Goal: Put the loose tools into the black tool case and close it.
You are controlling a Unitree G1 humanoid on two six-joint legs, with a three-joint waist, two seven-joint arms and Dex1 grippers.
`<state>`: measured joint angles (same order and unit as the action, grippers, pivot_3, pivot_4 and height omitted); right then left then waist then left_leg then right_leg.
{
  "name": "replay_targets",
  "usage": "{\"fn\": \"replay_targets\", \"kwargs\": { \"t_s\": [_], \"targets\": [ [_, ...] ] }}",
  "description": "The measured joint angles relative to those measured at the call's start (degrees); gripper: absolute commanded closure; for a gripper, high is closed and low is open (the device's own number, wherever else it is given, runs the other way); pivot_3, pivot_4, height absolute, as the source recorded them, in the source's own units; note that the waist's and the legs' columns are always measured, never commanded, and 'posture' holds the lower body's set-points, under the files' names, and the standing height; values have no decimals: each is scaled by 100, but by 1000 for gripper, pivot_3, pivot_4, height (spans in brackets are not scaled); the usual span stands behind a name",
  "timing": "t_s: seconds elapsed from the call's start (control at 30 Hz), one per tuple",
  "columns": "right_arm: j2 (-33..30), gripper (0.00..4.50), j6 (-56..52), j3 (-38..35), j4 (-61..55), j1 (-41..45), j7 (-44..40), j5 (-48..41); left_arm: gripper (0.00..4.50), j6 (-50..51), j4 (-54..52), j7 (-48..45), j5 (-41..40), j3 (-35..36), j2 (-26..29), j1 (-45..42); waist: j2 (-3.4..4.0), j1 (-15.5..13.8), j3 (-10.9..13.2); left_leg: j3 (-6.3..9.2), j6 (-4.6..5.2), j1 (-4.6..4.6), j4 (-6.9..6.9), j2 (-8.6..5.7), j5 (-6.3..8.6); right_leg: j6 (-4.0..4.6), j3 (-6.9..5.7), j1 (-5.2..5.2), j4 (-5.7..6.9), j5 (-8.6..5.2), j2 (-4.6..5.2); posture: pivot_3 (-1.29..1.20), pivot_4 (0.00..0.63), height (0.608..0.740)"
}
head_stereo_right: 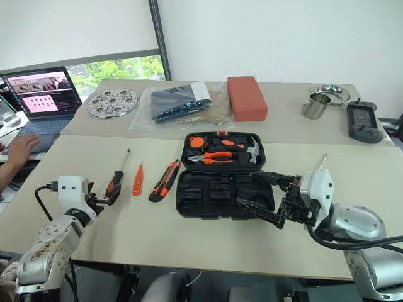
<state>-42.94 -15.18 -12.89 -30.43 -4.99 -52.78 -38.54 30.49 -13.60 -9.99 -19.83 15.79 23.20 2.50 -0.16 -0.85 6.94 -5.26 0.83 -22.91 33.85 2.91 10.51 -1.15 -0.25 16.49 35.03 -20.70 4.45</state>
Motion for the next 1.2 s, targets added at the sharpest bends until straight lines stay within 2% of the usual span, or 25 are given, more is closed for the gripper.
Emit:
{"fn": "replay_targets", "kwargs": {
  "t_s": [0.23,0.43,0.57,0.6,0.77,0.9,1.03,1.2],
  "targets": [
    [9,691,-64,74,-4,77,59,128,62,230,312,-253,27,-134,36,-196,-3,17,2,-2,-7,11,0,1,-4,1,27,-2,11,0,1,0,150,740],
    [75,691,-64,74,-4,193,1,93,1830,207,480,-311,51,-22,65,-280,-1,18,1,-4,-7,12,0,2,-4,2,35,-1,14,1,1,0,150,740],
    [74,691,-118,57,-4,195,-88,-119,3389,185,633,-361,74,77,125,-354,-1,18,1,-4,-7,11,0,3,-4,2,36,-1,14,1,2,0,150,740],
    [74,691,-159,54,-4,195,-103,-167,3561,165,679,-387,80,88,136,-380,-1,17,1,-3,-7,11,0,3,-4,2,36,-1,14,1,3,0,150,740],
    [63,691,-328,-57,-4,194,-182,-555,3557,-179,886,-663,161,79,204,-489,0,17,1,-3,-7,6,-1,6,-4,6,36,8,15,3,3,0,150,740],
    [4,691,-506,-260,3,179,-270,-835,3557,-968,1043,-1268,176,-27,332,-898,-14,2,5,-2,-9,-3,-1,6,-6,9,31,12,11,6,3,0,150,740],
    [-73,691,-634,-413,94,178,-346,-956,3557,-1938,1124,-2414,182,-469,662,-1600,-8,3,2,-9,-9,0,-3,5,-6,9,36,11,10,6,2,0,150,740],
    [-357,691,-683,-668,456,123,-453,-867,3557,-3227,2028,-4602,569,-1802,1138,-2853,1,8,0,-35,-8,4,-6,1,-8,10,30,18,12,6,-13,0,150,740]
  ]
}}
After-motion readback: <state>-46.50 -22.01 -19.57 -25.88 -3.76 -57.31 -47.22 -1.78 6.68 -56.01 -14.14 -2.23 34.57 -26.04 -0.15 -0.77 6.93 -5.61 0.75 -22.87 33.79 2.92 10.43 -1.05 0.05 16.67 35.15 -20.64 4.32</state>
